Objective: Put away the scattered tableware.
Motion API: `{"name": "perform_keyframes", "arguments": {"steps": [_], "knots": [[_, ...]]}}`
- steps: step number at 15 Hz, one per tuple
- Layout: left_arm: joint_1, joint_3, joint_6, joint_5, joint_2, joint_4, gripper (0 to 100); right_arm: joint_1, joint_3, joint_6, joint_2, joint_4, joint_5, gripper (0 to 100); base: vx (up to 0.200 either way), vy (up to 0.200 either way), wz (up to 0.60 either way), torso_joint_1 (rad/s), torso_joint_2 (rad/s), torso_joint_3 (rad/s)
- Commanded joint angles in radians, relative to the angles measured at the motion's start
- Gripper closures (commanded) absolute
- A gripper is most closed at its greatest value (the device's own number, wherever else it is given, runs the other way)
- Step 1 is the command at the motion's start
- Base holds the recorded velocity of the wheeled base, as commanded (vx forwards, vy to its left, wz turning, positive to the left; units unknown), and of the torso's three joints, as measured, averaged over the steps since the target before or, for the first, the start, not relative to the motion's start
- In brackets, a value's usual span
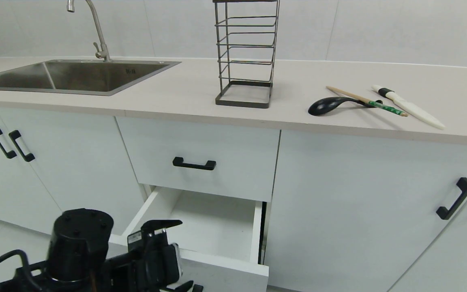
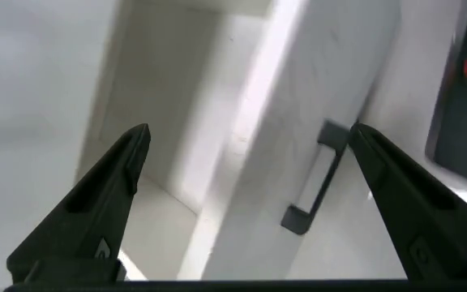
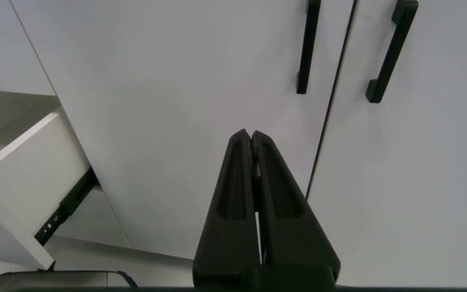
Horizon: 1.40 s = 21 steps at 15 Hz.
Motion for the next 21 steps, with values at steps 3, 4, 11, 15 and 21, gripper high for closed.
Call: {"name": "perform_keyframes", "arguments": {"steps": [3, 4, 11, 15, 21], "knots": [[0.203, -0.056, -0.456, 0.049, -0.315, 0.124, 0, 0.000, 0.000, 0.000, 0.001, 0.000, 0.000, 100, 0.000, 0.000, 0.00, 0.000, 0.00, 0.000], [0.228, -0.046, -0.505, 0.019, -0.356, 0.152, 0, 0.000, 0.000, 0.000, 0.000, 0.000, 0.000, 100, 0.000, 0.000, 0.00, 0.000, 0.00, 0.000], [0.663, 0.096, -0.598, -0.314, -0.632, 0.231, 0, 0.000, -0.001, 0.000, 0.000, 0.000, 0.000, 100, 0.000, 0.000, 0.00, 0.000, 0.00, 0.000], [0.668, 0.191, -0.603, -0.308, -0.856, 0.236, 0, 0.000, -0.001, 0.000, 0.001, 0.000, 0.000, 100, 0.000, 0.000, 0.00, 0.000, 0.00, 0.000], [0.663, 0.208, -0.701, -0.310, -1.499, 0.710, 0, 0.000, 0.000, 0.000, 0.000, -0.001, 0.000, 100, 0.000, 0.000, 0.00, 0.000, 0.00, 0.000]]}}
